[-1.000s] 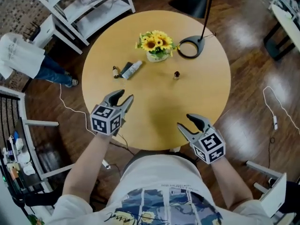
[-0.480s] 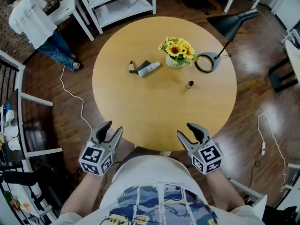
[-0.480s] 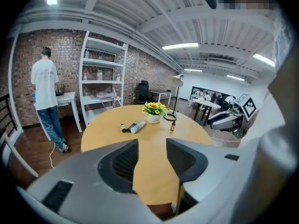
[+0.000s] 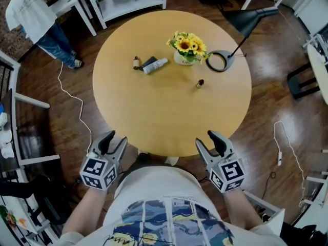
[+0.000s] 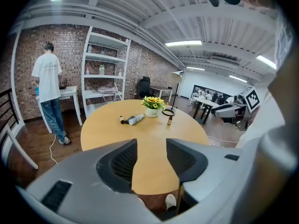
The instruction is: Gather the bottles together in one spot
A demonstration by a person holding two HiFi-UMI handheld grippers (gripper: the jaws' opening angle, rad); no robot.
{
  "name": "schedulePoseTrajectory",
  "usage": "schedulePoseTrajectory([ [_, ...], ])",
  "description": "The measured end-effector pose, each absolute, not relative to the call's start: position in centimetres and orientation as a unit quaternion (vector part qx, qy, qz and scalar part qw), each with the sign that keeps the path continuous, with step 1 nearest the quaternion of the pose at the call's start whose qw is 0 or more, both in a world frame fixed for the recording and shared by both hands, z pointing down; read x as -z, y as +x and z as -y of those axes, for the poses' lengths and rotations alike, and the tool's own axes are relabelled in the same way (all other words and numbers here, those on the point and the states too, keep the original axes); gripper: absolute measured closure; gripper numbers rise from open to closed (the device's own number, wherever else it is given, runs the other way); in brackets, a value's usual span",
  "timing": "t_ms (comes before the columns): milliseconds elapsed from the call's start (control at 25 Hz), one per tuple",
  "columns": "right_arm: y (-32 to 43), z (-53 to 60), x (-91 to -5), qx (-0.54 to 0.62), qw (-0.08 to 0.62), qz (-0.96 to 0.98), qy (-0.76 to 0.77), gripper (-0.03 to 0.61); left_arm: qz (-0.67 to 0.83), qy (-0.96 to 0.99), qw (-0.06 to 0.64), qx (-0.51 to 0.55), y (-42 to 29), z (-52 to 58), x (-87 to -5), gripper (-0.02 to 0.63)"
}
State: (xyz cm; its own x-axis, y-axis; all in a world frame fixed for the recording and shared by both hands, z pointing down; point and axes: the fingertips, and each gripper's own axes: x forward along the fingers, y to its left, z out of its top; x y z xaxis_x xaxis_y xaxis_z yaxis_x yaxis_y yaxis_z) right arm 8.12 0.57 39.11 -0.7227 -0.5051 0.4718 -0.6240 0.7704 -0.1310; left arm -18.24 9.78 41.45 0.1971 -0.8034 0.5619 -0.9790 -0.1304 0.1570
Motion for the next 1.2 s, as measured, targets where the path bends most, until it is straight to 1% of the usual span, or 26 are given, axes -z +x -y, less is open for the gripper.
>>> schedulePoseTrajectory([
  [240, 9.1, -1.3, -39.5, -0.149, 0.209, 0.912, 0.319, 0.356, 0.601, 0.732, 0.261, -0.188, -17.3, -10.0, -41.9, 0.430],
  [400, 8.9, -1.4, -40.0, -0.155, 0.208, 0.912, 0.319, 0.356, 0.595, 0.740, 0.262, -0.171, -17.1, -9.2, -41.9, 0.428],
  [480, 8.8, -1.5, -40.1, -0.158, 0.207, 0.911, 0.321, 0.356, 0.586, 0.750, 0.261, -0.163, -17.2, -8.6, -41.7, 0.406],
  [520, 8.8, -1.6, -40.1, -0.159, 0.207, 0.910, 0.323, 0.356, 0.579, 0.756, 0.256, -0.168, -17.4, -8.2, -41.6, 0.370],
  [640, 8.8, -1.7, -40.3, -0.168, 0.209, 0.905, 0.331, 0.356, 0.549, 0.778, 0.231, -0.200, -17.8, -6.2, -41.5, 0.364],
  [840, 8.6, -1.5, -40.7, -0.187, 0.212, 0.893, 0.350, 0.356, 0.502, 0.800, 0.188, -0.271, -18.8, 0.0, -43.1, 0.364],
  [1000, 8.8, -1.4, -41.4, -0.195, 0.219, 0.882, 0.369, 0.356, 0.461, 0.810, 0.156, -0.327, -19.6, 7.8, -45.3, 0.358],
  [1200, 9.0, -1.5, -42.2, -0.217, 0.223, 0.859, 0.406, 0.356, 0.398, 0.811, 0.160, -0.398, -19.9, 17.6, -49.7, 0.361],
])
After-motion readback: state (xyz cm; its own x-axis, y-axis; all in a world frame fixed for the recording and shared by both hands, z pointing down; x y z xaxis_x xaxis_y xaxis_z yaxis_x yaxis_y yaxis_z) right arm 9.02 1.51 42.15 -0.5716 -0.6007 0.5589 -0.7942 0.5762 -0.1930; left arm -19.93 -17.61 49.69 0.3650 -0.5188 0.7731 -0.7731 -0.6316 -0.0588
